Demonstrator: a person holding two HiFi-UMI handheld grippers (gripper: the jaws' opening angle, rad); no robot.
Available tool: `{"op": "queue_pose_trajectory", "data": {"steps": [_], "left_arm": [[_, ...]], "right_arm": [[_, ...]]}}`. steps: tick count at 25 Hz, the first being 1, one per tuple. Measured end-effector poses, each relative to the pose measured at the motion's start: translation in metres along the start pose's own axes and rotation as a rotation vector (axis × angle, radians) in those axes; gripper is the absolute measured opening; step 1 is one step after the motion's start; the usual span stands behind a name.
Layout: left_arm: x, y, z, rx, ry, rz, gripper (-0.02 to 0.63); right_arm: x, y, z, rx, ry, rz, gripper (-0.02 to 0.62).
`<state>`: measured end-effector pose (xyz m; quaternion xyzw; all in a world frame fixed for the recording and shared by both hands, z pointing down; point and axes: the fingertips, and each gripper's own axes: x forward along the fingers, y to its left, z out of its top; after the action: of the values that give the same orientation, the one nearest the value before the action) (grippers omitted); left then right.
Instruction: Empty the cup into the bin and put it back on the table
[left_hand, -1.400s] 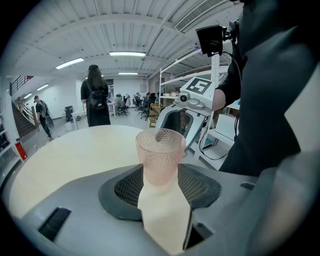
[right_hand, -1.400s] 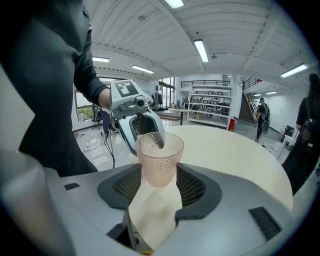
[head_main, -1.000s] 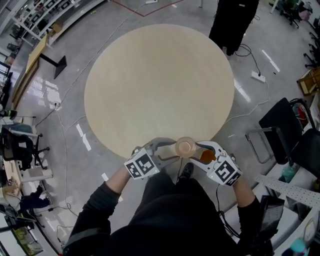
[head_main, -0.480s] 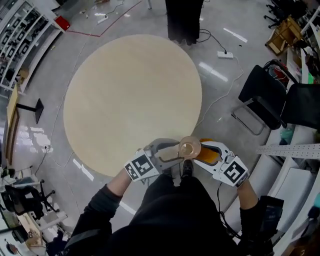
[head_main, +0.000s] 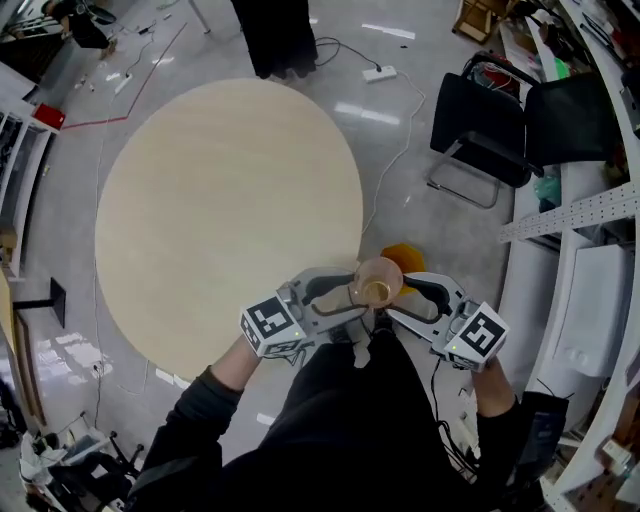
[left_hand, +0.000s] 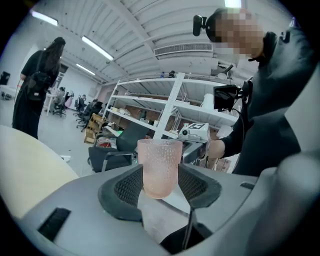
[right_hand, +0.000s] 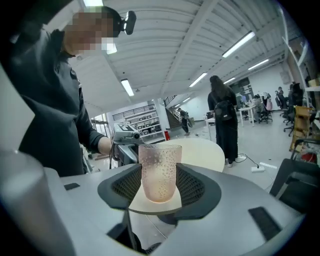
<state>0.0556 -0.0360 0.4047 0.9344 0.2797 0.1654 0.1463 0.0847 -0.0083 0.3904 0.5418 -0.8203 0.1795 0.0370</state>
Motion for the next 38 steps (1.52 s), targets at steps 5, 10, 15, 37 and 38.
{"op": "queue_pose_trajectory", "data": {"steps": [5, 10, 15, 37, 38], "left_arm": [[0.015, -0.009, -0.002, -0.056, -0.024, -0.059, 0.229], [0.036, -0.013, -0.004, -0.129, -0.045, -0.066, 0.229], [0.061, -0.014, -0.003, -0.218, -0.083, -0.032, 0.227], [0.178, -0.002, -0.135, -0.578, -0.067, 0.025, 0.227], [0.181, 0.000, -0.140, -0.590, -0.065, 0.029, 0.227]], "right_arm": [[-0.020, 0.001, -0.009, 0.114, -0.086, -0.071, 0.221], [-0.040, -0.010, -0.017, 0.222, -0.181, -0.091, 0.221], [-0.063, -0.025, -0.024, 0.296, -0.253, -0.080, 0.221], [-0.119, -0.083, -0.186, 0.632, -0.297, -0.176, 0.221], [-0.119, -0.085, -0.192, 0.641, -0.300, -0.177, 0.221]]}}
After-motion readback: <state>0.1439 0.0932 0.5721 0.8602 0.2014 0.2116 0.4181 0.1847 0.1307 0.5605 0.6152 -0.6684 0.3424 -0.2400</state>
